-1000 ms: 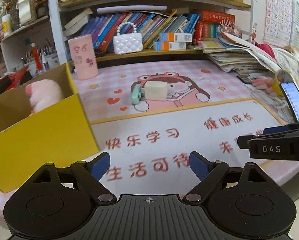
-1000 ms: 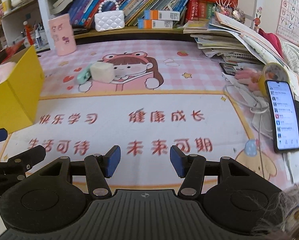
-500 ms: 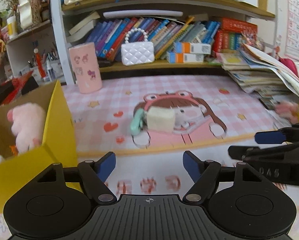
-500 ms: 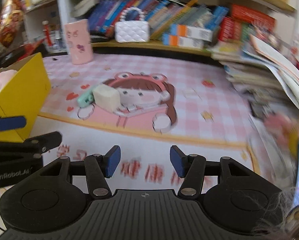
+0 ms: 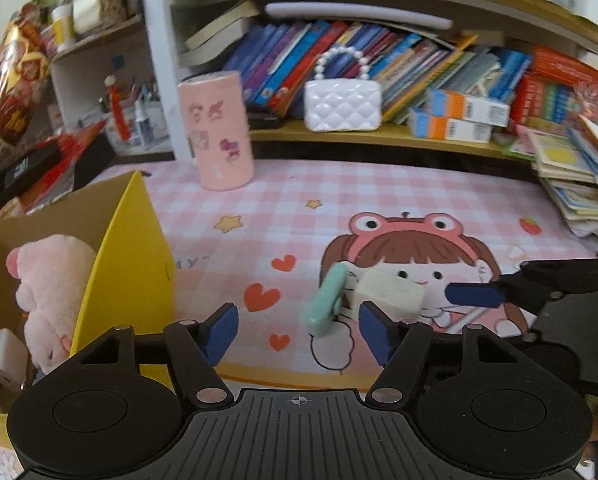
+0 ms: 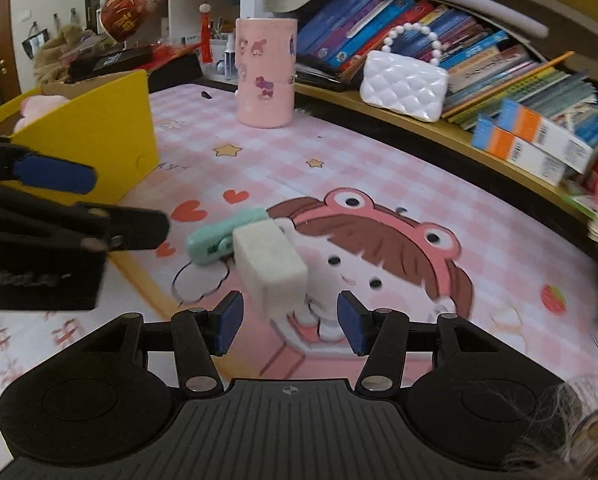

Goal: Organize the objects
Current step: 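Grasp the white eraser with the right gripper while the left gripper grasps the teal tape dispenser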

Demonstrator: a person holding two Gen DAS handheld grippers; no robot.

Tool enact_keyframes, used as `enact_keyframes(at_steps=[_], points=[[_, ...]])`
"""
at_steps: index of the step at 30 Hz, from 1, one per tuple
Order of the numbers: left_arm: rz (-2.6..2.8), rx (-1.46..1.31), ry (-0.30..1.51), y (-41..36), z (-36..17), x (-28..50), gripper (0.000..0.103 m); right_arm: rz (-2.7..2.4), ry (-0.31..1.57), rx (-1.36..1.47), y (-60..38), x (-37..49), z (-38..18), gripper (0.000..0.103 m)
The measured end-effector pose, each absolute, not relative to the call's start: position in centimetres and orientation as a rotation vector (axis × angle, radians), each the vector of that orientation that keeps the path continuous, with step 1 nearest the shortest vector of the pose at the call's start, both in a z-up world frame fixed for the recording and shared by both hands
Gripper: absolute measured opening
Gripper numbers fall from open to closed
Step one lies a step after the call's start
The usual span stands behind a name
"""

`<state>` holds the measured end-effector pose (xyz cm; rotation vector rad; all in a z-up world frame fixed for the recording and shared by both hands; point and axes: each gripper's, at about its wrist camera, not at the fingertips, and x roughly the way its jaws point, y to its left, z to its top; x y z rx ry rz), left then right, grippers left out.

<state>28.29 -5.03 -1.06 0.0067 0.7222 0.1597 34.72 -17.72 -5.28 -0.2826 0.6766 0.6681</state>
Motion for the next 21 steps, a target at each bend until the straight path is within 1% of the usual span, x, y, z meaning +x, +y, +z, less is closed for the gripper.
enact_keyframes(at_steps=[3, 4, 5, 6, 9, 10, 17, 19, 20, 21], points=[[0.174, -0.005, 0.739, -4.8, -1.3, 29.1, 0.063, 0.697, 0.69, -0.269, -17.0, 36.3, -6.1, 0.049], [0.176, -0.007, 0.742, -4.7, -1.5, 29.4, 0.063, 0.719, 0.694, -0.266, -16.9, 36.7, -6.3, 0.047], [0.177, -0.008, 0.745, -4.7, -1.5, 29.7, 0.062, 0.745, 0.699, -0.266, -16.8, 36.9, -6.6, 0.034], [0.177, -0.012, 0.749, -4.6, -1.7, 30.0, 0.059, 0.781, 0.701, -0.261, -16.9, 37.0, -6.7, 0.029], [0.172, -0.024, 0.76, -4.7, -2.1, 31.0, 0.048, 0.763, 0.685, -0.267, -17.9, 36.6, -6.3, 0.024], [0.165, -0.029, 0.766, -4.8, -2.4, 31.5, 0.045, 0.726, 0.686, -0.26, -18.5, 36.5, -6.2, 0.023], [0.109, 0.053, 0.81, -6.8, -5.2, 35.1, 0.039, 0.544, 0.691, -0.152, -23.8, 34.9, -3.7, 0.022], [0.112, 0.065, 0.84, -6.8, -6.2, 35.9, 0.033, 0.527, 0.684, -0.137, -24.6, 34.1, -3.0, 0.022], [0.112, 0.064, 0.843, -6.8, -6.5, 36.1, 0.032, 0.521, 0.684, -0.129, -25.0, 33.8, -2.7, 0.022], [0.113, 0.059, 0.835, -6.6, -6.6, 36.1, 0.03, 0.513, 0.684, -0.118, -25.4, 33.4, -2.5, 0.022]])
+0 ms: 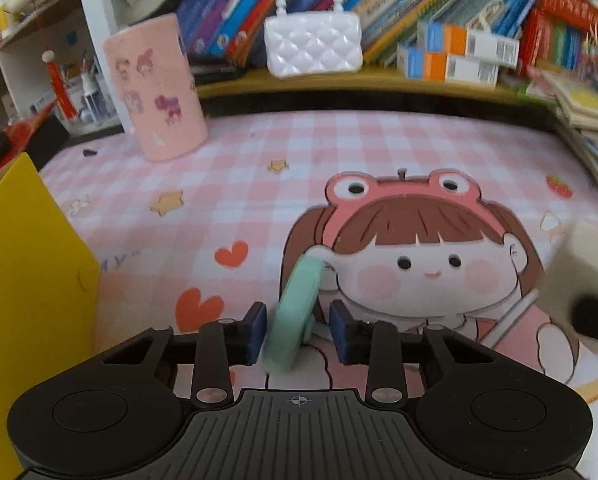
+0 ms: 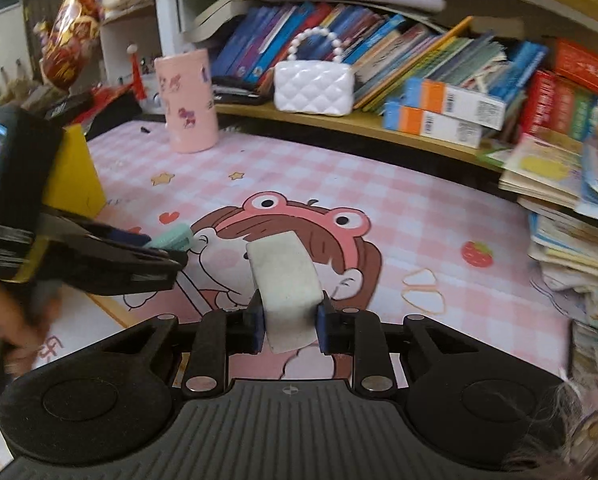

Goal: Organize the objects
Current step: 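Grasp the white eraser with the right gripper while the left gripper grasps the teal tape dispenser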

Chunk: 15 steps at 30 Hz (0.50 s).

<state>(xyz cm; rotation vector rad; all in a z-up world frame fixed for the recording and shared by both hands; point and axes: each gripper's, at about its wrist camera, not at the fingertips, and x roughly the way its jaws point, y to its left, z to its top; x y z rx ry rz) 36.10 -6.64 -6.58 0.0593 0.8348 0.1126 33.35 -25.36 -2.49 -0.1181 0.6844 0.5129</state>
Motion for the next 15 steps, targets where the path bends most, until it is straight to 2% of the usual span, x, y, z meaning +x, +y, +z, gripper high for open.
enact_keyframes(at_steps=[1, 8, 15], points=[[0.106, 0.048, 0.834, -6.4, -6.6, 36.1, 0.021, 0.506, 0.686, -0.109, -25.6, 33.1, -2.3, 0.022], [0.067, -0.02, 0.776, -6.0, -4.4, 33.2, 0.02, 0.473, 0.706, -0.087, -26.0, 29.9, -1.9, 0.022], [-0.023, -0.091, 0.687, -5.4, -0.3, 23.2, 0.02, 0.428, 0.76, -0.065, -25.0, 25.5, -1.8, 0.022]])
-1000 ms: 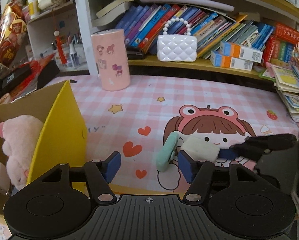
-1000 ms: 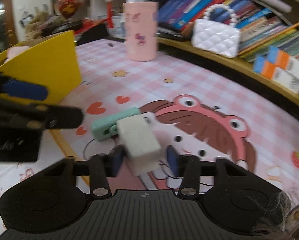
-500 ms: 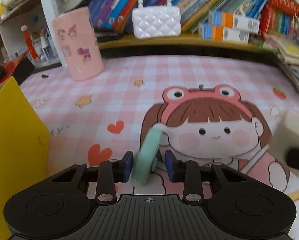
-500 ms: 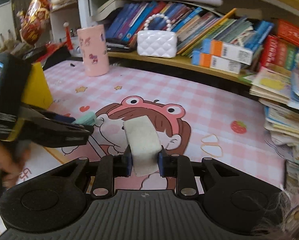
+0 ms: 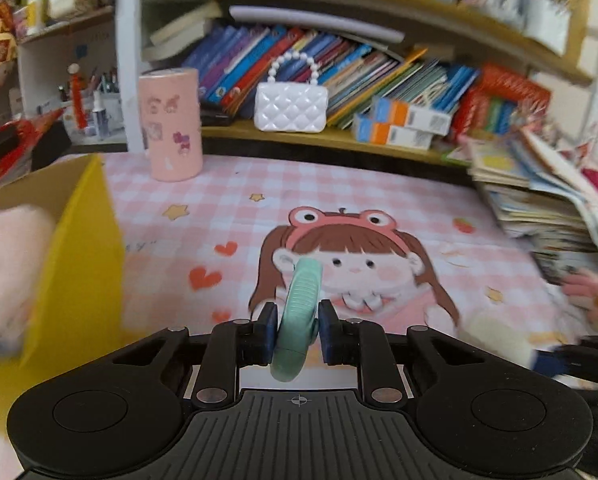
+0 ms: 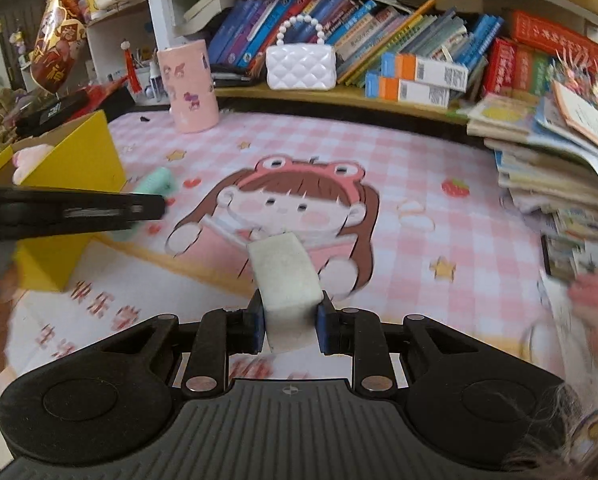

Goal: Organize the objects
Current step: 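Grasp the white eraser with the right gripper while the left gripper grasps the teal tape dispenser, then carry the eraser and tape dispenser over the yellow box and open both grippers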

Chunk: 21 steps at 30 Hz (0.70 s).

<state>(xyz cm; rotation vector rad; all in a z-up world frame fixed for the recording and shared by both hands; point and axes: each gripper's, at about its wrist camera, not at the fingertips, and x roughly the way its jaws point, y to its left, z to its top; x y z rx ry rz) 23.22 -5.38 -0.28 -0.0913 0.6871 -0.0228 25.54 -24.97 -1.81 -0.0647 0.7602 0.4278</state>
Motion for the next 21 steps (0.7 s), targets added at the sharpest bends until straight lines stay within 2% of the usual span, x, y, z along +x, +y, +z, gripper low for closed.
enact_keyframes(at_steps=[9, 21], points=[[0.029, -0.117, 0.718, -0.9, -0.2, 13.0, 0.02, 0.463, 0.81, -0.047, -20.2, 18.8, -1.4, 0.022], [0.096, -0.11, 0.717, 6.4, -0.1, 5.1, 0.02, 0.59, 0.771, -0.166, -10.7, 11.6, -0.6, 0.022]])
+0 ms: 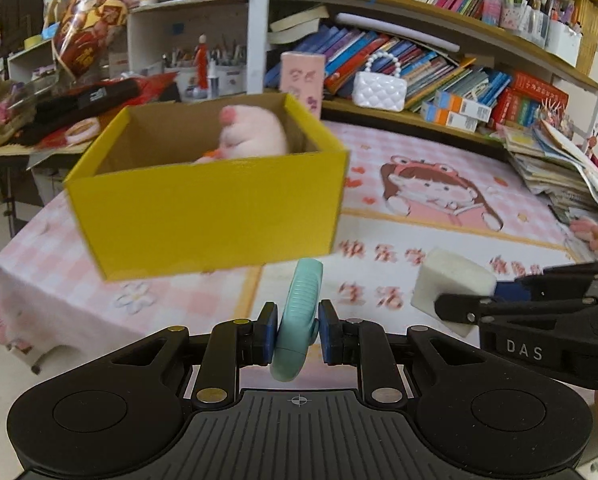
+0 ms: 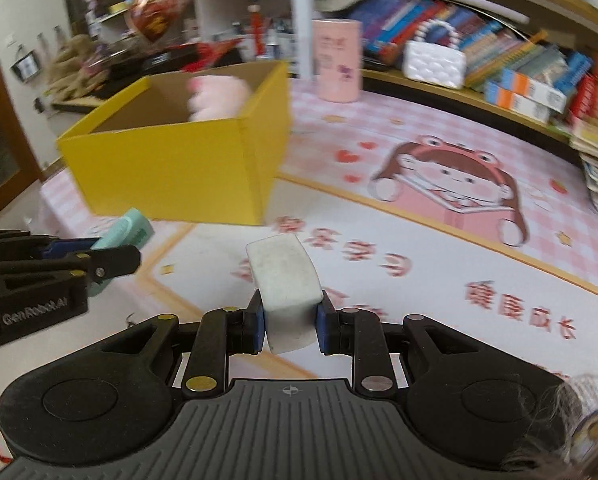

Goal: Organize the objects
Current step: 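Carry the eraser and tape dispenser over the yellow box and open both grippers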

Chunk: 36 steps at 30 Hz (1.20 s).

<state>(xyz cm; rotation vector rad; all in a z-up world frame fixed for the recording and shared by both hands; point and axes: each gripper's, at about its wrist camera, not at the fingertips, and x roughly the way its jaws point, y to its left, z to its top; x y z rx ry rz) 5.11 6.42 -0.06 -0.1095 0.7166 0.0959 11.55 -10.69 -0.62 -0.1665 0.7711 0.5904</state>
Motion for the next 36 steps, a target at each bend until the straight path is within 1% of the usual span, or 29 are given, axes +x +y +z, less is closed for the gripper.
enact_keyframes(at_steps=[13, 20, 25, 30, 36], points=[[0.096, -0.058, 0.7, 12.2, 0.2, -1.2, 0.02, 0.616, 0.768, -0.132, -4.1, 5.6, -1.1, 0.022], [0.092, -0.051, 0.662, 13.9, 0.7, -2.1, 0.02, 0.616, 0.756, -0.119, -2.3, 4.3, -0.5, 0.022], [0.117, -0.072, 0.585, 15.3, 2.5, 0.1, 0.02, 0.612, 0.719, -0.114, -1.6, 5.7, 0.9, 0.022], [0.181, -0.09, 0.442, 16.9, 5.9, 3.9, 0.02, 0.623, 0.588, -0.12, -0.4, 9.7, 4.2, 0.022], [0.246, -0.062, 0.39, 18.0, 7.1, 9.4, 0.02, 0.668, 0.444, -0.146, 2.7, 15.9, 8.2, 0.022]])
